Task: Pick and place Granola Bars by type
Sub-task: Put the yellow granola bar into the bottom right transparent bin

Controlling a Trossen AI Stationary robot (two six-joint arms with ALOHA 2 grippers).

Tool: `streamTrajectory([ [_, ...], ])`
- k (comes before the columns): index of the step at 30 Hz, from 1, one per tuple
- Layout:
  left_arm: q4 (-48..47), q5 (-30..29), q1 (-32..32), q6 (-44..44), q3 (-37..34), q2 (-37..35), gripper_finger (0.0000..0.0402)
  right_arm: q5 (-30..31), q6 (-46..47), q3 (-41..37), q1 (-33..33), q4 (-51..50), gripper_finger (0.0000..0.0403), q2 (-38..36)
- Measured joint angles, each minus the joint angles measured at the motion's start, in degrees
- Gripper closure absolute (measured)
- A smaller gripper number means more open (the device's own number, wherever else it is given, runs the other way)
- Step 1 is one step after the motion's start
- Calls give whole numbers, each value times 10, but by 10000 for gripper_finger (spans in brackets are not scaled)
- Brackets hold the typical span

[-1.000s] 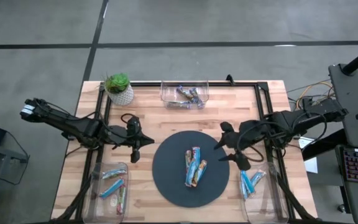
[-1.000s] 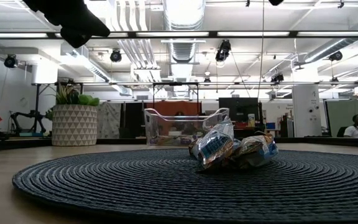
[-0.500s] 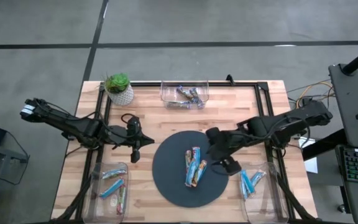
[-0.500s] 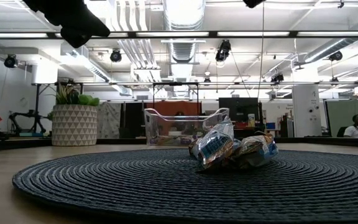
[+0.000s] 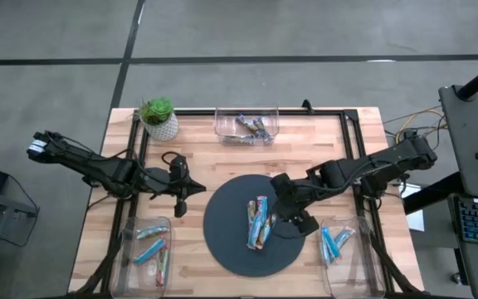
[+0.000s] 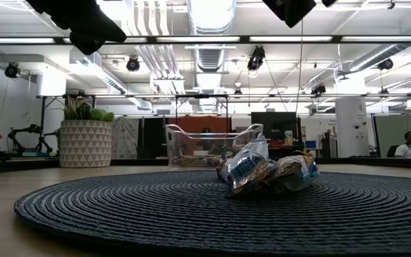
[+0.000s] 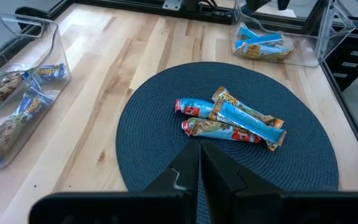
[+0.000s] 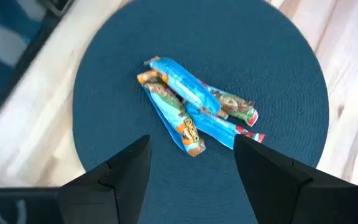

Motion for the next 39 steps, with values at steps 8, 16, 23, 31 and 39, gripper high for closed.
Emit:
streamTrajectory([
  [8,0,0,0,22,0,0,402,0,-104,-2,1,-4,183,39],
  [16,-1,0,0,25,0,0,402,1,-161,-3,1,-15,183,97],
  [23,-2,0,0,25,0,0,402,0,-202,-3,2,-8,183,133],
  [31,-4,0,0,25,0,0,402,1,-219,-3,2,7,183,172],
  [39,-8,0,0,25,0,0,402,0,-219,-3,2,15,183,203],
])
